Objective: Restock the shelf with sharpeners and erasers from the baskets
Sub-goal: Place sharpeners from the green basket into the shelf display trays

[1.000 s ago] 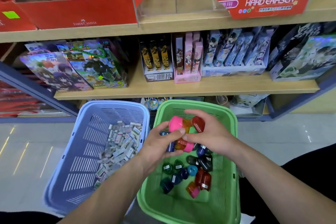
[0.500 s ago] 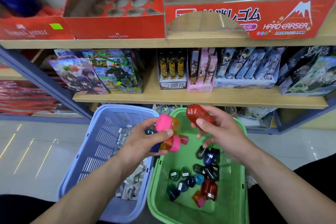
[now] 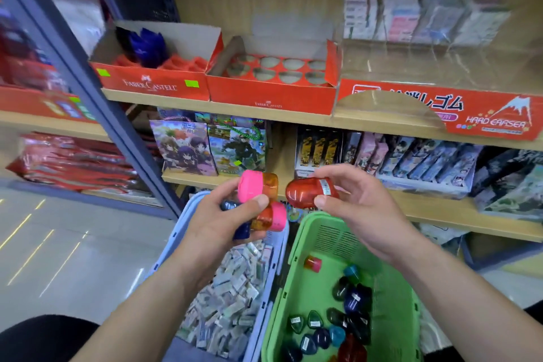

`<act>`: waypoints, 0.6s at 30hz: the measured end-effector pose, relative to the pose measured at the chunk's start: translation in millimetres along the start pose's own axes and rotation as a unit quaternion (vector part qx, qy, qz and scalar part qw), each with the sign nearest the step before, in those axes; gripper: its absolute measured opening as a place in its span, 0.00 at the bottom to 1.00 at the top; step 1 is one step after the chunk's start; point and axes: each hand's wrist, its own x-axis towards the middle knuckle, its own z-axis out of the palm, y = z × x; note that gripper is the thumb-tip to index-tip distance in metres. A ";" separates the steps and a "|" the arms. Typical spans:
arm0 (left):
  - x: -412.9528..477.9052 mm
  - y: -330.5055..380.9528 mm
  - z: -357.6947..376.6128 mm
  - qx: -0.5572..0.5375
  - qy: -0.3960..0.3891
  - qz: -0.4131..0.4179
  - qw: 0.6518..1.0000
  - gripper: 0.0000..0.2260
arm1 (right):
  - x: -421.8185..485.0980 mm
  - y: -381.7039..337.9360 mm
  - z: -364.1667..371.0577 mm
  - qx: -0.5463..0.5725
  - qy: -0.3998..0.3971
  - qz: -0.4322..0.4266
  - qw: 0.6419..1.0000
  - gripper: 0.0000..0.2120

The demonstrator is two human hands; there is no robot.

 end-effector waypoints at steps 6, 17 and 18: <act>-9.3 29.6 -18.4 -0.026 0.017 0.049 0.998 0.19 | 18.2 -29.1 25.6 0.031 -0.028 -0.046 0.998 0.18; 6.3 117.3 -62.1 -0.057 0.072 0.158 0.983 0.20 | 80.2 -119.8 92.6 -0.043 -0.088 -0.151 0.984 0.13; 9.2 123.2 -65.2 -0.061 0.078 0.165 0.981 0.19 | 89.3 -124.9 98.2 -0.052 -0.080 -0.149 0.984 0.16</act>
